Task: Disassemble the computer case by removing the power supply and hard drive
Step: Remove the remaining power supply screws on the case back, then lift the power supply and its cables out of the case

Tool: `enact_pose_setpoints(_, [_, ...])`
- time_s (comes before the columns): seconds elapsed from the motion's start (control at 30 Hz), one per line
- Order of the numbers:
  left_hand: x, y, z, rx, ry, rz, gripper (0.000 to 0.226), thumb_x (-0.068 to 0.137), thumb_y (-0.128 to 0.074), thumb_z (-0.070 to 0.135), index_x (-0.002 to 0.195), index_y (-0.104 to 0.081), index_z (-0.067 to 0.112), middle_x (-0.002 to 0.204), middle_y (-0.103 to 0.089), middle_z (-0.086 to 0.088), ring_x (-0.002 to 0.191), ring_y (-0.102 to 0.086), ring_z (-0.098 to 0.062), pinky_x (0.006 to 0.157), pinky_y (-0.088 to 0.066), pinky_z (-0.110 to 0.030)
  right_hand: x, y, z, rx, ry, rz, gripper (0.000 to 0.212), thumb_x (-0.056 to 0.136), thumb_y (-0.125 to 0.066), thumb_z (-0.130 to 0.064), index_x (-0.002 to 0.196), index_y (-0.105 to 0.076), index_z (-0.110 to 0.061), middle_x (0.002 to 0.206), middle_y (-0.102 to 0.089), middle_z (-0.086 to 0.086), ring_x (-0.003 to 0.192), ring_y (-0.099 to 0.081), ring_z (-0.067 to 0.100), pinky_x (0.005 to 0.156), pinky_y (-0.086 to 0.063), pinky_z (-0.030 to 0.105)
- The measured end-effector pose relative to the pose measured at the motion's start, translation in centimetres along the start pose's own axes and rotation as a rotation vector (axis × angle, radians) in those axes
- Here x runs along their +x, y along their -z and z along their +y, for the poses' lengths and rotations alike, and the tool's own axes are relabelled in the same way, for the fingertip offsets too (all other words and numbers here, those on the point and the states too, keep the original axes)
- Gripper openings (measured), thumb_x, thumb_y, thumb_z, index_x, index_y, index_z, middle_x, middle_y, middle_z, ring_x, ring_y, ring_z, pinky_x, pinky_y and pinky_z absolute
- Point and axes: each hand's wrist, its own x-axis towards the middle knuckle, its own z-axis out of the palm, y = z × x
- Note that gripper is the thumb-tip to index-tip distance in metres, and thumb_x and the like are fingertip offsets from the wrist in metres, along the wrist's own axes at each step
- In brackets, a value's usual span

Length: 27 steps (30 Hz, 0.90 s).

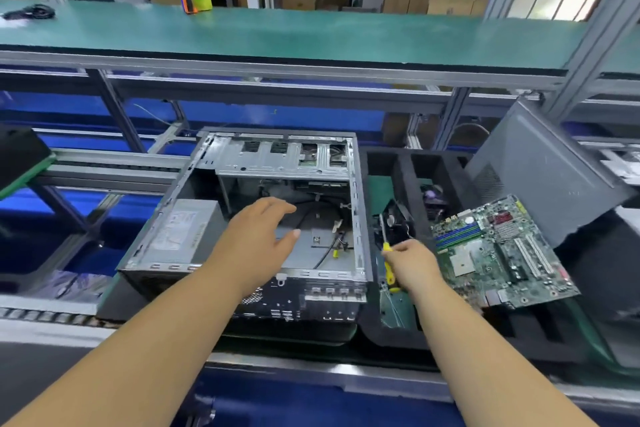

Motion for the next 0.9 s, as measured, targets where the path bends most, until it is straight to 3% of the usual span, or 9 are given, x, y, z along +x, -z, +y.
enact_pose_setpoints(0.1, [-0.3, -0.2, 0.2, 0.013, 0.025, 0.009, 0.042, 0.097, -0.054, 0.039, 0.137, -0.05, 0.028, 0.141, -0.046, 0.01, 0.131, -0.041, -0.011, 0.107, -0.029, -0.025, 0.6, -1.9, 0.3, -0.108, -0.046, -0.169, 0.03, 0.091, -0.064, -0.024, 0.067, -0.05, -0.013, 0.068, -0.053, 0.008, 0.065, -0.048, 0.024, 0.062, -0.039, 0.029])
enact_pose_setpoints(0.17, [-0.6, -0.1, 0.2, 0.02, 0.043, 0.019, 0.041, 0.097, -0.054, 0.04, 0.136, -0.051, 0.028, 0.141, -0.047, 0.01, 0.13, -0.041, -0.01, 0.107, -0.03, -0.025, 1.0, -3.0, 0.6, -0.184, -0.072, -0.24, 0.033, 0.091, -0.06, -0.021, 0.065, -0.042, -0.013, 0.07, -0.049, 0.009, 0.069, -0.044, 0.025, 0.064, -0.036, 0.029])
enact_pose_setpoints(0.3, [-1.2, 0.0, 0.2, 0.031, 0.077, 0.038, 0.039, 0.096, -0.055, 0.039, 0.134, -0.053, 0.028, 0.139, -0.048, 0.011, 0.129, -0.043, -0.011, 0.106, -0.031, -0.024, 1.2, -4.0, 1.2, -0.159, -0.099, -0.274, 0.021, 0.091, -0.06, -0.023, 0.073, -0.05, -0.018, 0.089, -0.056, 0.008, 0.08, -0.051, 0.025, 0.071, -0.042, 0.026])
enact_pose_setpoints(0.37, [-1.5, 0.0, 0.4, 0.037, 0.087, 0.046, 0.039, 0.096, -0.055, 0.038, 0.133, -0.054, 0.027, 0.138, -0.049, 0.01, 0.127, -0.045, -0.012, 0.105, -0.032, -0.024, 1.3, -4.0, 1.3, -0.162, -0.106, -0.285, 0.025, 0.091, -0.059, -0.022, 0.069, -0.048, -0.021, 0.088, -0.058, 0.007, 0.08, -0.054, 0.024, 0.07, -0.044, 0.026])
enact_pose_setpoints(0.43, [-1.8, 0.0, 0.5, 0.038, 0.093, 0.05, 0.038, 0.096, -0.055, 0.037, 0.133, -0.054, 0.027, 0.137, -0.05, 0.009, 0.127, -0.045, -0.012, 0.104, -0.032, -0.024, 1.5, -4.1, 1.1, -0.167, -0.14, -0.32, 0.018, 0.09, -0.058, -0.017, 0.074, -0.054, -0.012, 0.085, -0.066, 0.011, 0.081, -0.064, 0.027, 0.07, -0.053, 0.031])
enact_pose_setpoints(0.5, [-2.0, -0.1, 0.6, 0.037, 0.096, 0.053, 0.038, 0.096, -0.055, 0.037, 0.133, -0.054, 0.027, 0.137, -0.05, 0.009, 0.128, -0.045, -0.012, 0.105, -0.032, -0.025, 1.6, -3.9, 1.0, -0.116, -0.145, -0.35, 0.012, 0.088, -0.061, -0.014, 0.079, -0.058, -0.008, 0.093, -0.071, 0.015, 0.092, -0.071, 0.032, 0.083, -0.058, 0.042])
enact_pose_setpoints(0.57, [-2.2, -0.1, 0.7, 0.036, 0.099, 0.053, 0.037, 0.097, -0.055, 0.037, 0.133, -0.054, 0.028, 0.137, -0.05, 0.01, 0.128, -0.045, -0.012, 0.106, -0.033, -0.026, 1.6, -3.6, 1.0, -0.094, -0.123, -0.332, 0.013, 0.087, -0.066, -0.019, 0.079, -0.058, -0.012, 0.099, -0.069, 0.013, 0.101, -0.069, 0.031, 0.089, -0.057, 0.042])
enact_pose_setpoints(0.73, [-2.5, 0.0, 0.6, 0.039, 0.099, 0.06, 0.038, 0.096, -0.054, 0.039, 0.133, -0.054, 0.029, 0.137, -0.05, 0.012, 0.127, -0.046, -0.01, 0.103, -0.032, -0.023, 1.8, -2.0, 0.0, -0.051, -0.005, -0.304, 0.013, 0.091, -0.058, -0.014, 0.08, -0.055, -0.007, 0.079, -0.056, 0.012, 0.074, -0.056, 0.027, 0.075, -0.055, 0.041])
enact_pose_setpoints(0.9, [-2.8, 0.9, -0.4, 0.008, 0.131, 0.094, 0.039, 0.095, -0.056, 0.037, 0.133, -0.055, 0.027, 0.135, -0.05, 0.01, 0.125, -0.046, -0.012, 0.105, -0.035, -0.028, 0.0, 0.1, -4.5, 0.198, 0.179, -0.257, 0.021, 0.095, -0.048, -0.04, 0.08, -0.048, -0.026, 0.073, -0.051, 0.0, 0.069, -0.049, 0.024, 0.071, -0.044, 0.043])
